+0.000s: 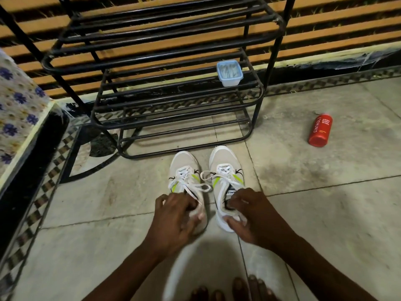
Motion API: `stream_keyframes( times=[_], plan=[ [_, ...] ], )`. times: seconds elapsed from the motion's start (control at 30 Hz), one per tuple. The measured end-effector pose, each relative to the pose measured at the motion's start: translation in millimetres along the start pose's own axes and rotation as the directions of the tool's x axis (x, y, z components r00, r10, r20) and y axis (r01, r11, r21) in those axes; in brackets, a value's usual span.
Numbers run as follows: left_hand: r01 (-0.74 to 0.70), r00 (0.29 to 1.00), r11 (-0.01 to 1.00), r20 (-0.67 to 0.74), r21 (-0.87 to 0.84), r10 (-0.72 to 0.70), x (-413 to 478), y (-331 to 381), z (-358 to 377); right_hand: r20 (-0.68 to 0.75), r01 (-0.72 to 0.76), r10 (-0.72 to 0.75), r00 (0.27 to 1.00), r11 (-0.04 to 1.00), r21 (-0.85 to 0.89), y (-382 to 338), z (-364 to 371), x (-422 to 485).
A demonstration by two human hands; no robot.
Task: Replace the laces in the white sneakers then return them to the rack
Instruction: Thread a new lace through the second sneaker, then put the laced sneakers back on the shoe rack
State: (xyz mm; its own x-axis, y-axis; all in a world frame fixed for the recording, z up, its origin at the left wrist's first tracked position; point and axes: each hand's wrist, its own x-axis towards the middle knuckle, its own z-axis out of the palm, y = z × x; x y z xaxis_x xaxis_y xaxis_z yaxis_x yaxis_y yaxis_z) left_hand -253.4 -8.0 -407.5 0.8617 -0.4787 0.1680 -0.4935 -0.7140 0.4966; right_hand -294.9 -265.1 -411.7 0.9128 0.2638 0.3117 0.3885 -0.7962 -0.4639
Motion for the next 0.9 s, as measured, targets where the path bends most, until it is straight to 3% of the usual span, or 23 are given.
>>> stream_keyframes(
  times=[0.1,0.2,0.37,0.57,0.77,0.9],
  plan=[
    [-0.119,0.984,0.977,0.152,0.177,0.092,-11.2,-8.8,3.1,0.153,0.056,-0.021,0.988,0.972,-0.226,-1.5,6.3,-1.3],
    [-0.173,0.966,0.943,0.234,0.284,0.107,-5.0,-11.9,0.9,0.164,0.112,-0.063,0.984,0.945,-0.308,0.6,13.3,0.8],
    [-0.223,0.961,0.969,0.19,0.11,0.2,11.4,-4.1,-13.4,0.072,0.137,-0.121,0.99,0.949,-0.284,4.1,10.0,10.1],
    [-0.259,0.955,0.965,0.157,0.029,0.252,23.1,28.1,-55.9,0.134,0.095,-0.08,0.988,0.989,-0.11,-23.0,-41.8,32.0],
    [-0.333,0.932,0.93,0.206,0.154,0.299,34.2,77.8,-117.1,0.076,0.161,-0.152,0.985,0.979,-0.126,-68.3,-114.0,51.1],
    [-0.361,0.929,0.922,0.14,0.137,0.343,34.0,106.2,-165.5,-0.007,0.215,-0.217,0.976,0.97,-0.11,-99.1,-163.1,62.0]
  ],
)
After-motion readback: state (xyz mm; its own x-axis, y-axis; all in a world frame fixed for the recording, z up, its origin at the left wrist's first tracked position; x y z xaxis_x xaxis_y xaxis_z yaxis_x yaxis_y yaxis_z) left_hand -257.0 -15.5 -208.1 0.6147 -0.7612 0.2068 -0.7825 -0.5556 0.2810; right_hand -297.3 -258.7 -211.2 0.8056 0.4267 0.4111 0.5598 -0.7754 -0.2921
